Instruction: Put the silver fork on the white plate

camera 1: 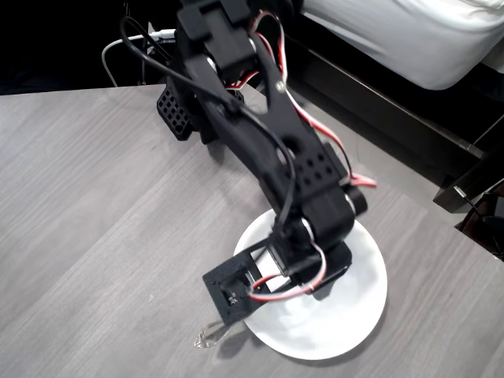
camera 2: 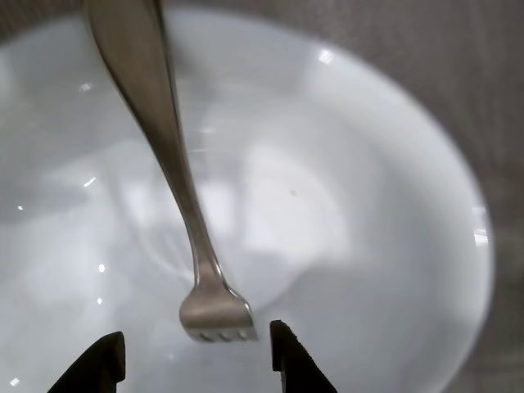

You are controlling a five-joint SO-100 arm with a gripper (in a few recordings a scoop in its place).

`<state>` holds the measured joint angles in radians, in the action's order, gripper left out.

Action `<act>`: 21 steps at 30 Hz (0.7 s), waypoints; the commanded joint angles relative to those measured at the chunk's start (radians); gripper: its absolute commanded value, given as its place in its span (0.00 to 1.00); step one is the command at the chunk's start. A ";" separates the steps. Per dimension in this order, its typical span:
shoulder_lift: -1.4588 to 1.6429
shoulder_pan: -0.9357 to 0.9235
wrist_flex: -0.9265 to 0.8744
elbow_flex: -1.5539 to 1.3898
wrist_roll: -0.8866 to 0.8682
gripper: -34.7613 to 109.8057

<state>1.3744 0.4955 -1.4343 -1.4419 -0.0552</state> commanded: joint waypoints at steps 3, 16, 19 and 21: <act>0.218 -0.086 -0.067 0.020 0.035 0.40; 1.197 -0.469 0.259 -0.818 0.012 0.24; 1.318 -0.472 0.272 -0.973 0.014 0.24; 1.382 -0.451 0.304 -1.078 0.011 0.24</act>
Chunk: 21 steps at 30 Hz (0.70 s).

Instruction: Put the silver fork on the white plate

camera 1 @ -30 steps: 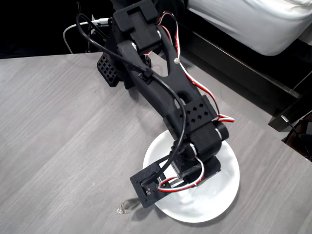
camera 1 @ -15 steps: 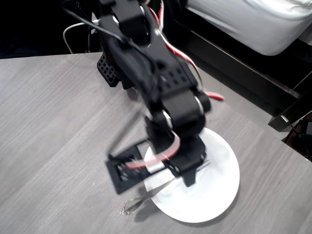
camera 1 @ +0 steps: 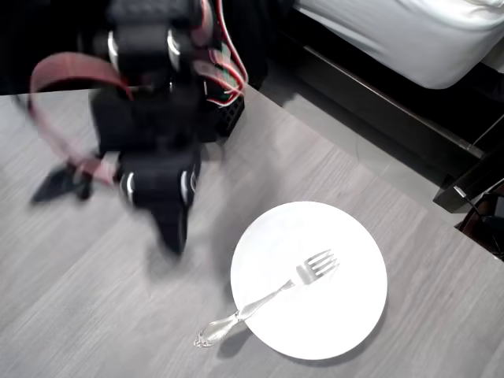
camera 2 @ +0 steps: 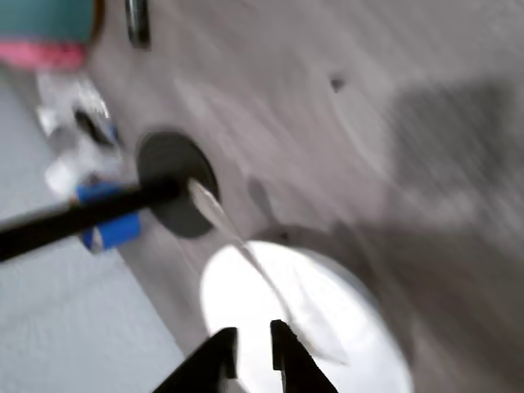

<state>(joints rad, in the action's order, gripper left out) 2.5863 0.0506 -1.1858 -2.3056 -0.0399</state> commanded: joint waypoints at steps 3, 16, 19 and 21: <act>0.293 0.017 0.087 -0.354 -0.031 0.24; 0.724 -0.002 -0.005 -0.726 -0.054 0.24; 0.724 -0.035 -0.017 -0.726 -0.054 0.24; 0.724 -0.049 -0.021 -0.727 -0.046 0.24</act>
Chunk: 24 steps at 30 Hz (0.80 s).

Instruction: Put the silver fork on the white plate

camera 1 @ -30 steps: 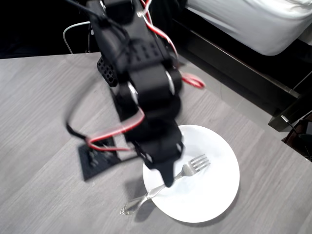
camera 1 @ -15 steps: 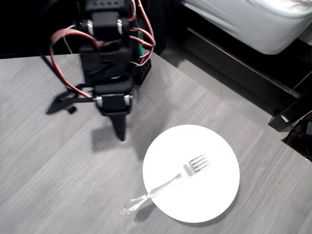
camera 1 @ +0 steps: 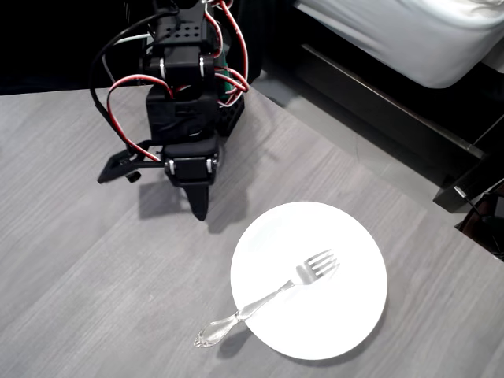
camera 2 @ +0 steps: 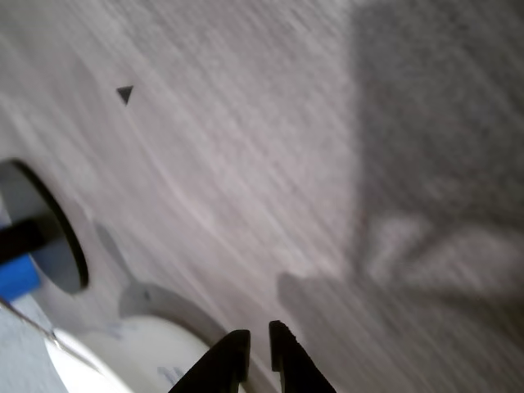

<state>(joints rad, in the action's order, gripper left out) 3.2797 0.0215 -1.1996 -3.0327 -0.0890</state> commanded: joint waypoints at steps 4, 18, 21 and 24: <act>0.031 -0.006 -0.012 0.000 0.012 0.24; 0.031 -0.009 -0.012 0.000 0.012 0.24; 0.031 -0.009 -0.012 0.000 0.012 0.24; 0.031 -0.009 -0.012 0.000 0.012 0.24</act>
